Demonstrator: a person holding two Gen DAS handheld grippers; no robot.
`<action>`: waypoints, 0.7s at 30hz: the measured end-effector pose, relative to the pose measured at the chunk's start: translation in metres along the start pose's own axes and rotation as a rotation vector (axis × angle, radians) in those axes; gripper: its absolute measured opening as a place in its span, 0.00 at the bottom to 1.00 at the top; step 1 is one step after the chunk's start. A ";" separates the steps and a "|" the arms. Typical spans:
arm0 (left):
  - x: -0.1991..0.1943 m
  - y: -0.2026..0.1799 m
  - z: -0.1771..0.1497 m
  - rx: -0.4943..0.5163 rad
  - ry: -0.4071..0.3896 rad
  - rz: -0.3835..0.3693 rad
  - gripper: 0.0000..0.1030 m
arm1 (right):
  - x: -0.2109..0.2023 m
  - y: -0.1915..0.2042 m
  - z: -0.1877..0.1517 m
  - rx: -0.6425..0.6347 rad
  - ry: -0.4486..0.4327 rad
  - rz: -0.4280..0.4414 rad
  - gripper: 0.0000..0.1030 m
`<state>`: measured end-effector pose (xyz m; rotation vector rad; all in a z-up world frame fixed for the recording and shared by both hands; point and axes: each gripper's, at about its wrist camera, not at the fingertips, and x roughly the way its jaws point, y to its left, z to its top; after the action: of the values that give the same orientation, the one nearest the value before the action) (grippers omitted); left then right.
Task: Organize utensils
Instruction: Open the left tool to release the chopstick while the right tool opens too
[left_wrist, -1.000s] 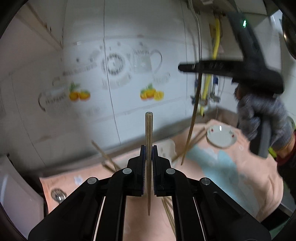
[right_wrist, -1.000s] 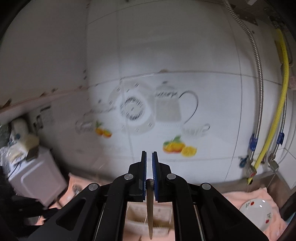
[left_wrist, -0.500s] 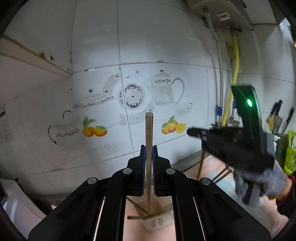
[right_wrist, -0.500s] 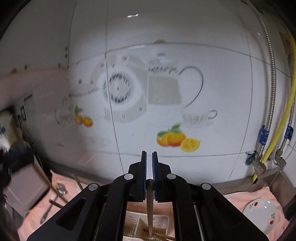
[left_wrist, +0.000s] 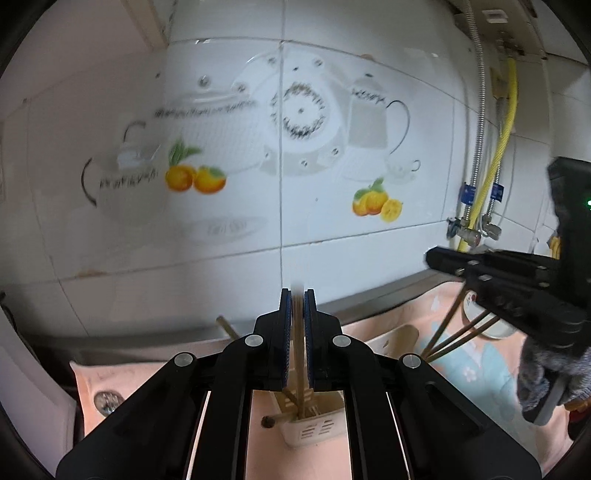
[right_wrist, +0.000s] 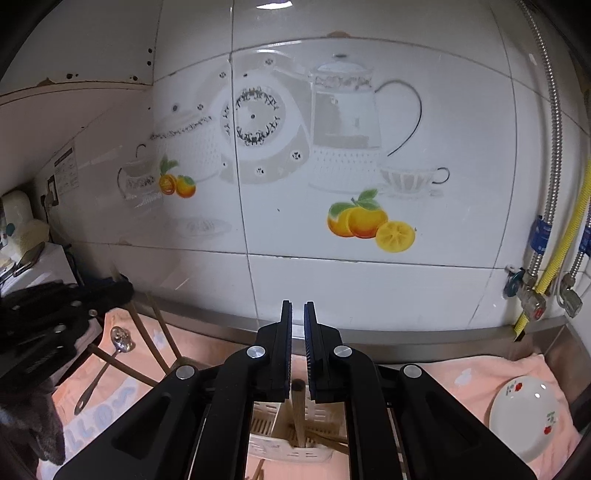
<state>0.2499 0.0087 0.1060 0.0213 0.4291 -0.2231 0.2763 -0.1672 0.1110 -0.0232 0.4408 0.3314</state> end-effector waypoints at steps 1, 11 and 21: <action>0.000 0.002 0.000 -0.005 -0.002 0.001 0.07 | -0.005 0.000 0.001 0.001 -0.005 0.002 0.07; -0.046 -0.003 -0.011 0.016 -0.046 0.012 0.22 | -0.076 0.005 -0.033 -0.018 -0.016 0.034 0.13; -0.087 -0.019 -0.073 0.042 0.000 0.000 0.43 | -0.094 0.027 -0.152 -0.057 0.177 0.069 0.17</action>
<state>0.1384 0.0138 0.0762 0.0626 0.4243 -0.2318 0.1248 -0.1848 0.0140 -0.0936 0.6079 0.4112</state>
